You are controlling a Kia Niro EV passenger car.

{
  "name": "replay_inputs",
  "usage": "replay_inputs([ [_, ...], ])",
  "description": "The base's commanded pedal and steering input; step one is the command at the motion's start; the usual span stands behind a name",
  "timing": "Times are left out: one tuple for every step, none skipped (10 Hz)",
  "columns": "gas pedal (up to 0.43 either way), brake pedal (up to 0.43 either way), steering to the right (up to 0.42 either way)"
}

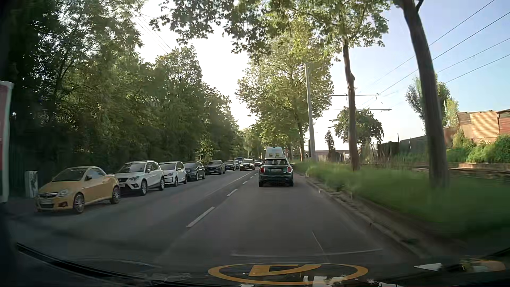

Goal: Follow the waypoints while adhering to traffic rules and regulations

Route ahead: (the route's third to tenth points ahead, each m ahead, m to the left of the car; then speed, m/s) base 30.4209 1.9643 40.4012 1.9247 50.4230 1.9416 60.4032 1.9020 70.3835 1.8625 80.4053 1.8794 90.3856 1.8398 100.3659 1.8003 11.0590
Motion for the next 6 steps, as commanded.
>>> replay_inputs([
  [0.118, 0.0, -0.001],
  [0.118, 0.0, -0.001],
  [0.118, 0.0, -0.001],
  [0.118, 0.0, -0.001],
  [0.11, 0.0, -0.001],
  [0.11, 0.0, -0.001],
])
